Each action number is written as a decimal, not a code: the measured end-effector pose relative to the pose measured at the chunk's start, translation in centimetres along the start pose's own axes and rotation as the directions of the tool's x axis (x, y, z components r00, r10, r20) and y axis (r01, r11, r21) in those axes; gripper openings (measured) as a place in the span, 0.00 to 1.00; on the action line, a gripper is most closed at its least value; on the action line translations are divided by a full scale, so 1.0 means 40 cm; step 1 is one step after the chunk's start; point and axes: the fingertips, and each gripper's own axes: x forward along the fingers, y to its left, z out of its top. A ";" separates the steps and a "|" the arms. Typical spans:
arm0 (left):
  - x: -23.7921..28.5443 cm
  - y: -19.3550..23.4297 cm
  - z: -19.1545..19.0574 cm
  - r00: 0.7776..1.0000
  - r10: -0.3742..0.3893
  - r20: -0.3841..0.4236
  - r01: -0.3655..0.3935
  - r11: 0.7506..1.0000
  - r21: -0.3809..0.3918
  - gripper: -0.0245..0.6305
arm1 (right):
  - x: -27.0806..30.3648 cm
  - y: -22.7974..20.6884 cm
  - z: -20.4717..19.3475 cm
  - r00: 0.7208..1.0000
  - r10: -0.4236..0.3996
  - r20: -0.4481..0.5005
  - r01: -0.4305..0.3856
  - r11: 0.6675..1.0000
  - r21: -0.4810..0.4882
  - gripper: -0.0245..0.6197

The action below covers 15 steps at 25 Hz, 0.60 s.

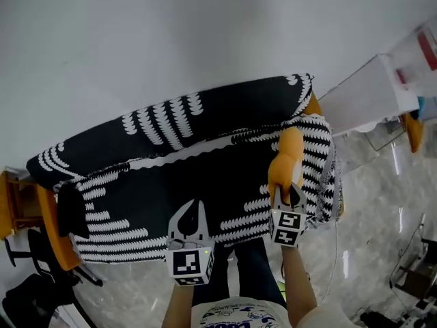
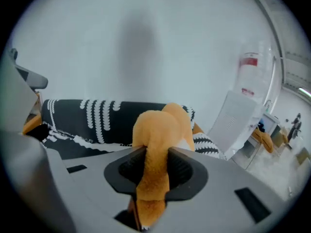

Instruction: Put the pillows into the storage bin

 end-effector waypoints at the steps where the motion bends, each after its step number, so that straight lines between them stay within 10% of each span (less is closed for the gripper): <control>1: -0.010 -0.017 0.014 0.999 -0.035 0.008 0.035 0.999 0.022 0.06 | -0.049 -0.010 0.012 0.999 -0.027 0.020 0.027 1.000 0.015 0.22; 9: -0.067 -0.284 0.075 0.951 -0.308 0.009 0.303 0.940 0.157 0.06 | -0.421 -0.192 -0.039 0.962 -0.264 0.065 0.245 0.945 0.216 0.22; 15: -0.115 -0.609 0.065 0.833 -0.552 -0.042 0.541 0.795 0.275 0.06 | -0.702 -0.363 -0.219 0.869 -0.496 -0.009 0.456 0.792 0.407 0.22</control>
